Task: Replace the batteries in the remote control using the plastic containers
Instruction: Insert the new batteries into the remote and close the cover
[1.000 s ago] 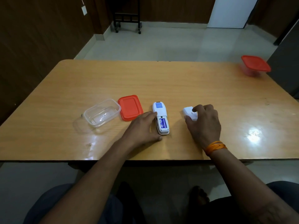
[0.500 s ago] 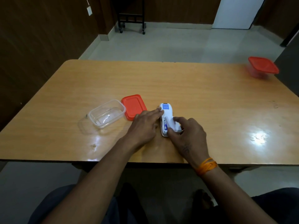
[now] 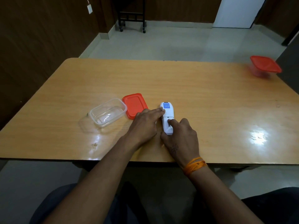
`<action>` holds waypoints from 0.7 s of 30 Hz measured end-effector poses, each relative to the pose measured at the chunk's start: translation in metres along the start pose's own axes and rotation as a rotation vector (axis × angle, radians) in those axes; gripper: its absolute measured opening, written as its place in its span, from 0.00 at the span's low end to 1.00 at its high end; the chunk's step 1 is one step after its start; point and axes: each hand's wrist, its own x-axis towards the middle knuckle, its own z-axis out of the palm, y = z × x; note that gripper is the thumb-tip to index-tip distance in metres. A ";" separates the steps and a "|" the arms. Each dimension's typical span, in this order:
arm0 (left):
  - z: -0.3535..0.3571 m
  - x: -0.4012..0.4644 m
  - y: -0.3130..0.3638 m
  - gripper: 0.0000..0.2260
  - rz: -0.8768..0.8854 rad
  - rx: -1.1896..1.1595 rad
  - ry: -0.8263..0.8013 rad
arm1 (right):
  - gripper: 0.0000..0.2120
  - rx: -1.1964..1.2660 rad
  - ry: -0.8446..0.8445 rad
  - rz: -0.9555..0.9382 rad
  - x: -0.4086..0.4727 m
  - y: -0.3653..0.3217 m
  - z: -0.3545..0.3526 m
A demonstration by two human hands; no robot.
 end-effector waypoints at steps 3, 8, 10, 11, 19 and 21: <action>0.000 -0.001 0.000 0.27 0.001 0.000 -0.008 | 0.20 0.007 -0.002 0.010 0.004 0.000 0.003; 0.000 0.000 0.002 0.26 -0.009 -0.004 -0.008 | 0.18 0.002 0.007 0.002 0.006 0.001 0.009; -0.001 0.000 0.004 0.26 -0.019 0.001 -0.010 | 0.18 0.003 0.011 0.003 0.008 0.002 0.010; -0.002 0.000 0.005 0.26 -0.023 0.004 -0.013 | 0.18 0.001 0.011 -0.003 0.008 0.002 0.011; -0.004 -0.003 0.005 0.26 -0.020 0.006 -0.028 | 0.18 -0.002 0.008 0.013 0.012 0.003 0.009; -0.004 -0.005 0.005 0.28 -0.010 0.024 -0.044 | 0.19 0.007 0.027 0.022 0.012 0.001 0.010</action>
